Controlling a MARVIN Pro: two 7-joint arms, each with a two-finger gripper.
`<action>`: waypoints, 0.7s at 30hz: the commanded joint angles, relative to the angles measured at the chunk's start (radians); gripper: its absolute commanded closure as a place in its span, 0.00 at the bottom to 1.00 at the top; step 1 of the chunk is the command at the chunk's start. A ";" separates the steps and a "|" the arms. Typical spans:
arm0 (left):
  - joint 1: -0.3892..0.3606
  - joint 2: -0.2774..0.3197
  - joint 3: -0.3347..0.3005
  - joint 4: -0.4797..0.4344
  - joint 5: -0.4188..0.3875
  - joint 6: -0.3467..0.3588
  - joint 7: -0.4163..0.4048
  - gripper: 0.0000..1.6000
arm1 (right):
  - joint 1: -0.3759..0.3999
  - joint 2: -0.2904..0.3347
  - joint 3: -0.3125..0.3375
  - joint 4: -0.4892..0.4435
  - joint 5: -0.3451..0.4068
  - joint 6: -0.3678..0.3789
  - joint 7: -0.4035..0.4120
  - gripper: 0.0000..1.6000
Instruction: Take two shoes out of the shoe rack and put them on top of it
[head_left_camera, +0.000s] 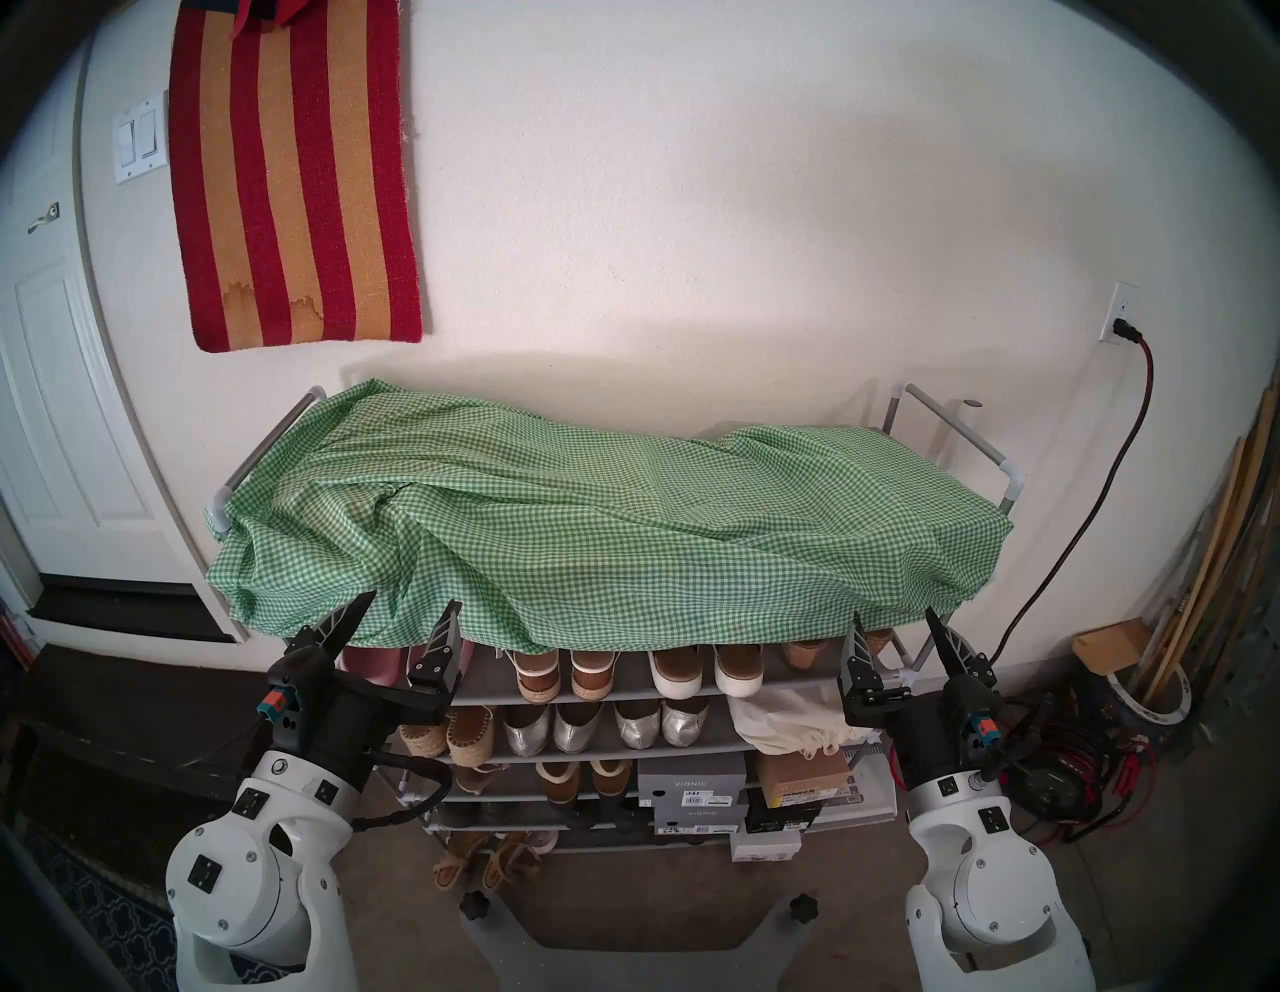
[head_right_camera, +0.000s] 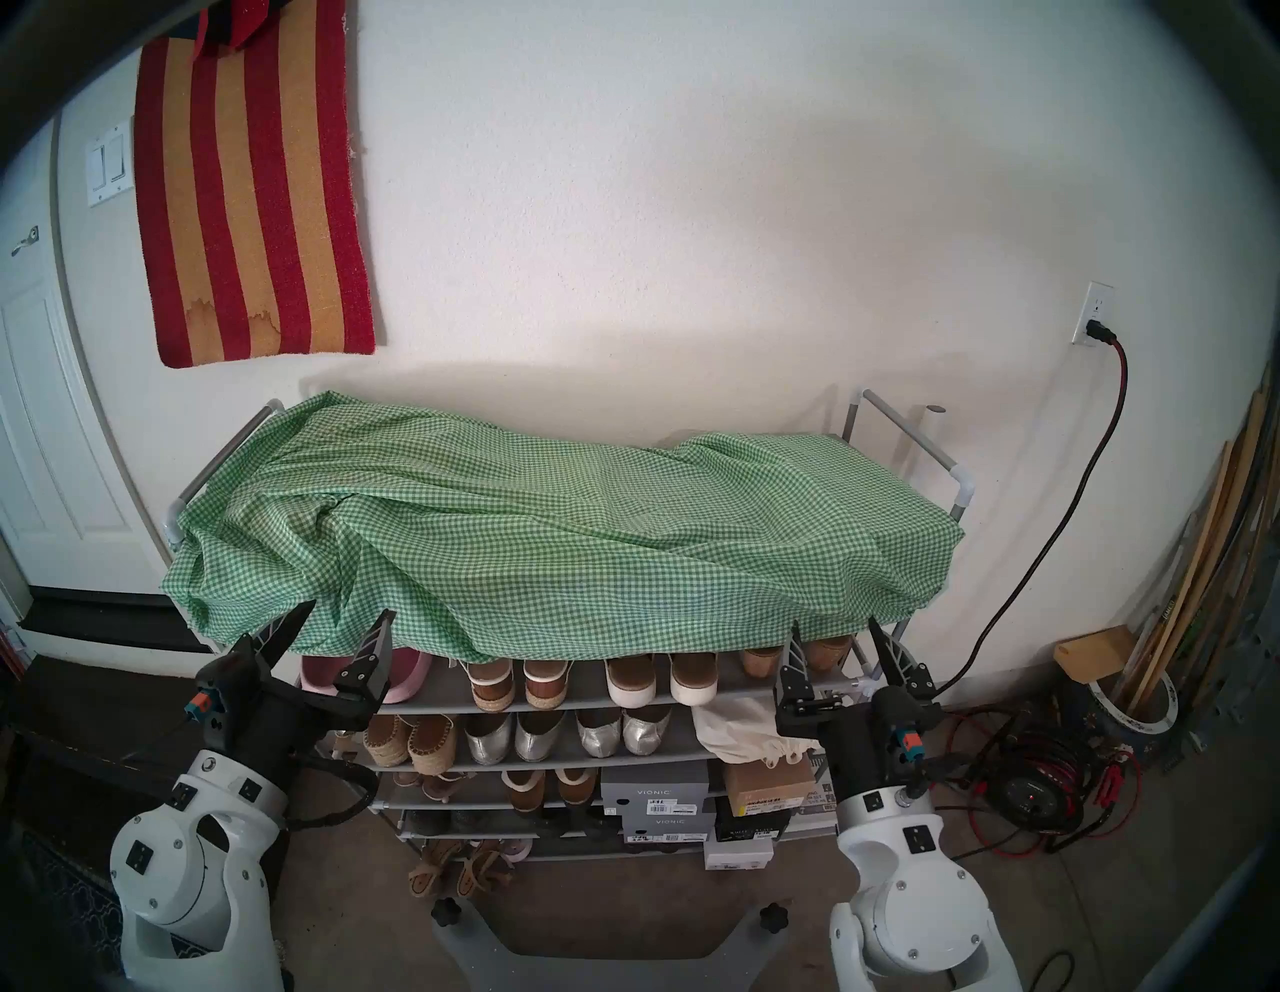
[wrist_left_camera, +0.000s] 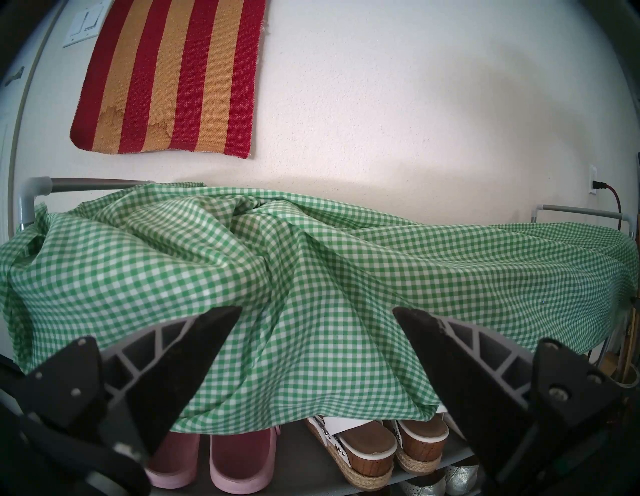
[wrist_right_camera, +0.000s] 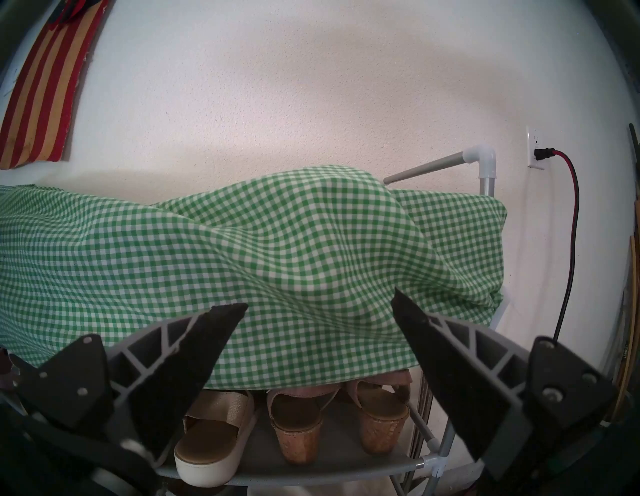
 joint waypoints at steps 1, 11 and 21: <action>0.001 0.002 0.001 -0.001 -0.001 -0.001 0.001 0.00 | 0.000 -0.001 0.000 -0.001 0.000 0.000 -0.001 0.00; 0.035 0.004 -0.015 -0.017 -0.019 -0.005 -0.022 0.00 | -0.024 0.012 0.003 -0.014 0.000 -0.013 0.013 0.00; 0.145 0.001 -0.082 -0.019 -0.049 -0.039 -0.081 0.00 | -0.116 0.032 -0.016 -0.013 0.006 -0.054 0.060 0.00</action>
